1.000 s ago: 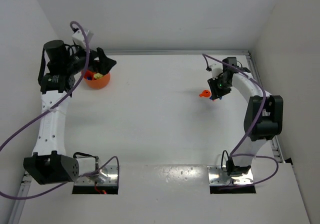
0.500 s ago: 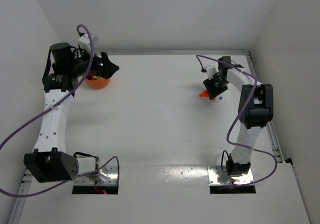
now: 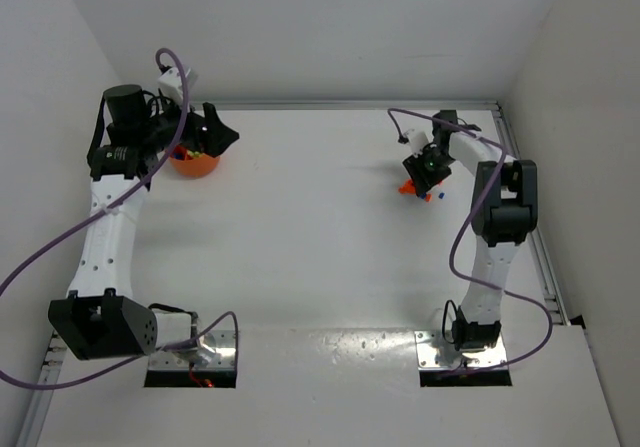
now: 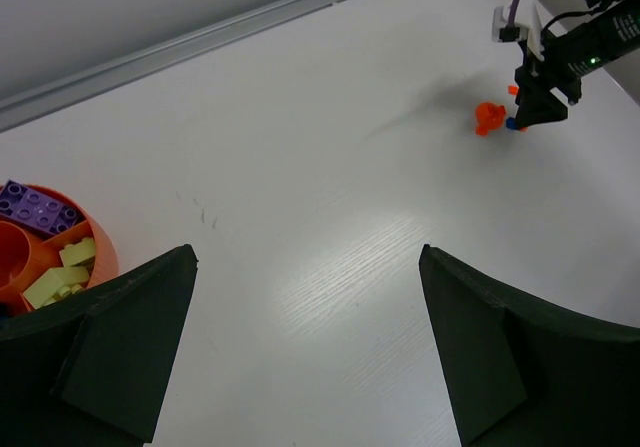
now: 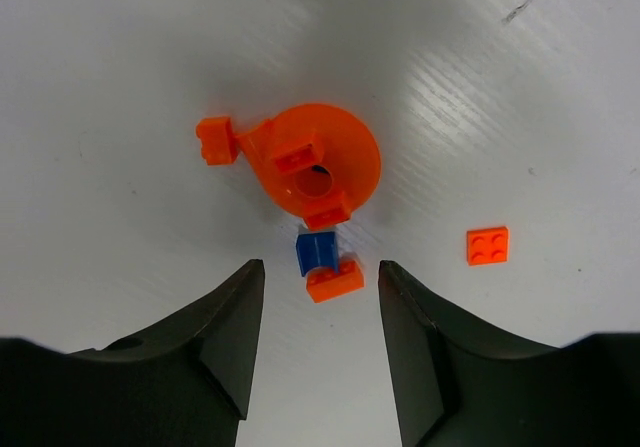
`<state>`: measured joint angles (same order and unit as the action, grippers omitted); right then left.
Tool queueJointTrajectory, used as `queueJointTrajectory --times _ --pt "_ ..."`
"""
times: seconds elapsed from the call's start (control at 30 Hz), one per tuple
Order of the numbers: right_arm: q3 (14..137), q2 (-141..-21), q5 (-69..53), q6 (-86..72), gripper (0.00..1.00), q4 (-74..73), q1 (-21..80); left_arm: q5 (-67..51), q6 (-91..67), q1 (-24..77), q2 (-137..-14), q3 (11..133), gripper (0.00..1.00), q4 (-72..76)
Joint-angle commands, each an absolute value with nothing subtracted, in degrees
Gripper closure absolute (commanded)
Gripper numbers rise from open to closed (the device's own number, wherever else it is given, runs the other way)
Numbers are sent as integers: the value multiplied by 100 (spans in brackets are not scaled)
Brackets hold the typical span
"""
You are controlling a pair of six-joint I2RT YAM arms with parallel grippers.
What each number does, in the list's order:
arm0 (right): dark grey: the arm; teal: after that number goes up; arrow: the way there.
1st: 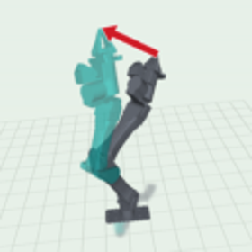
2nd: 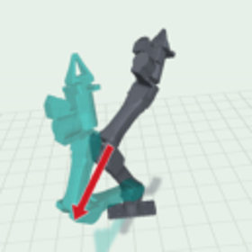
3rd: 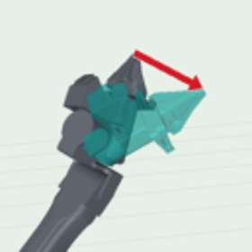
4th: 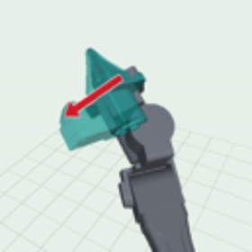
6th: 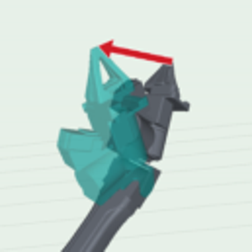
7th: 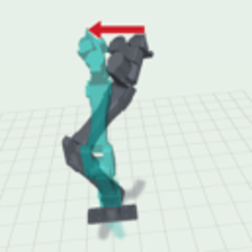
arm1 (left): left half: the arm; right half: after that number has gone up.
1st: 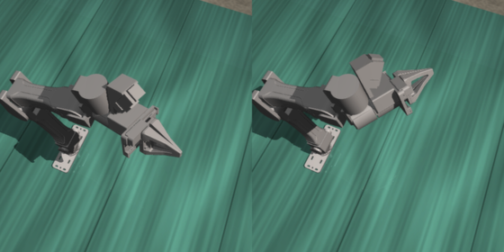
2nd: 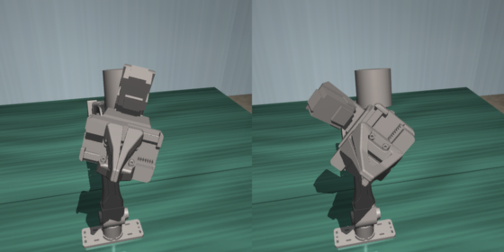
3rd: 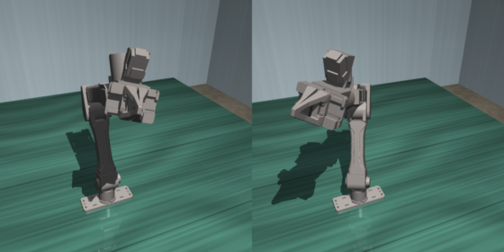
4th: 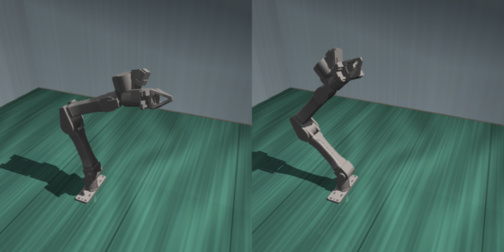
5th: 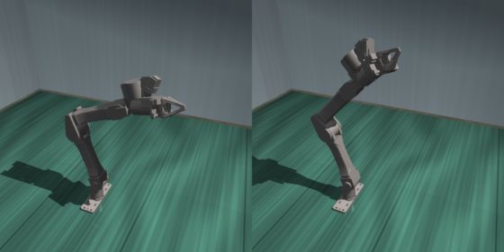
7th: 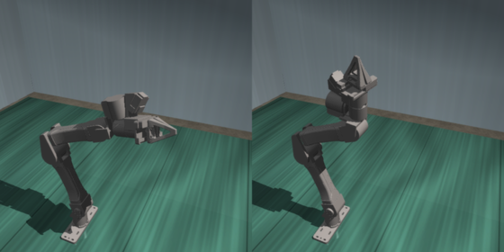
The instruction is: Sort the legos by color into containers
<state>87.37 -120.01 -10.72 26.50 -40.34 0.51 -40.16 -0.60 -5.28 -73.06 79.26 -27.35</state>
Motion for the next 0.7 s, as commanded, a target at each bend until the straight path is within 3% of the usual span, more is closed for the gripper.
queueJointTrajectory --times 0.0,0.43,0.67 --pt "8938 -12059 -1187 2830 50 -4148 53 -4043 -97 -501 -7321 8060 0 -2549" --pt "8991 -12349 -1239 2883 50 -4201 53 -4043 -97 -501 -7374 8112 0 -2549" --pt "8807 -12349 -1125 2883 59 -3990 53 -4043 -149 -501 -7374 8060 0 -2549"
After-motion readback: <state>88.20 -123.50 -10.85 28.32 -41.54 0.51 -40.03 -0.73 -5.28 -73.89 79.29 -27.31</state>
